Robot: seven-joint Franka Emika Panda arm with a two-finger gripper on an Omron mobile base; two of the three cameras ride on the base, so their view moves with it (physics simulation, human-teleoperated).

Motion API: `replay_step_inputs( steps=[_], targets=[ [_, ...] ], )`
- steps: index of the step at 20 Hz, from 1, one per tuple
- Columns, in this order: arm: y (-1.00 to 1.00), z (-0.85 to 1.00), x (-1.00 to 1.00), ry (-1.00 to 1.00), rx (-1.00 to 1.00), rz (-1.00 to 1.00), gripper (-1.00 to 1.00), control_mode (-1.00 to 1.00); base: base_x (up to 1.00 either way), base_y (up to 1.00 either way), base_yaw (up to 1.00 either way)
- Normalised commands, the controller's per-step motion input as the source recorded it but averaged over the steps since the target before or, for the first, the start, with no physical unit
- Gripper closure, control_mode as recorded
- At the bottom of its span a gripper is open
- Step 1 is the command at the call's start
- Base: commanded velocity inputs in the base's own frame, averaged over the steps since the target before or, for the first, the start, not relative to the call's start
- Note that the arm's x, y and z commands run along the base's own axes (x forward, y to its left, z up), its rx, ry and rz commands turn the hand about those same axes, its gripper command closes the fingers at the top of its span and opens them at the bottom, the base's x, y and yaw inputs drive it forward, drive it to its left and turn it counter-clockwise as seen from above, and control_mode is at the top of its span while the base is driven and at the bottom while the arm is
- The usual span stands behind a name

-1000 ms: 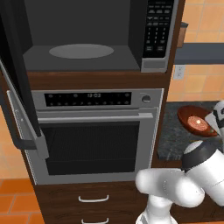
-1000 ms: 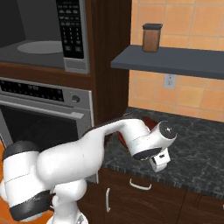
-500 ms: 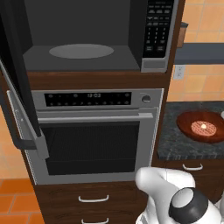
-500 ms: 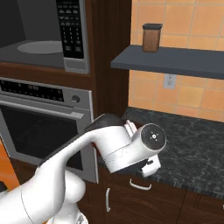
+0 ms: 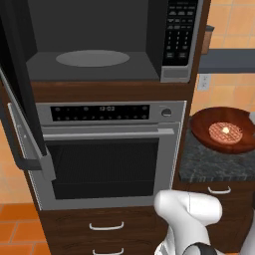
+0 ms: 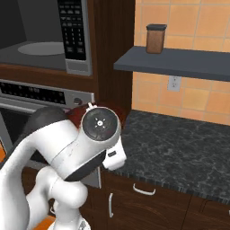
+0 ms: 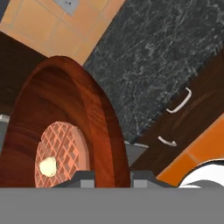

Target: Open the microwave, place the bowl with waffle inside the microwave, then close the microwave door and turn it on.

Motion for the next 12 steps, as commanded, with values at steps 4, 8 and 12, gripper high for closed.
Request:
replay_step_inputs(
  steps=[4, 8, 12],
  targets=[
    [1.00, 1.00, -0.41, -0.03, 0.00, 0.00, 1.00, -1.00, 0.00, 0.00, 0.00],
    [1.00, 0.98, -0.04, -0.07, 0.00, 0.00, 1.00, -1.00, 0.00, 0.00, 0.00],
    [1.00, 0.74, 0.14, -0.16, 0.00, -0.01, 1.00, -1.00, 0.00, 0.00, 0.00]
  ],
)
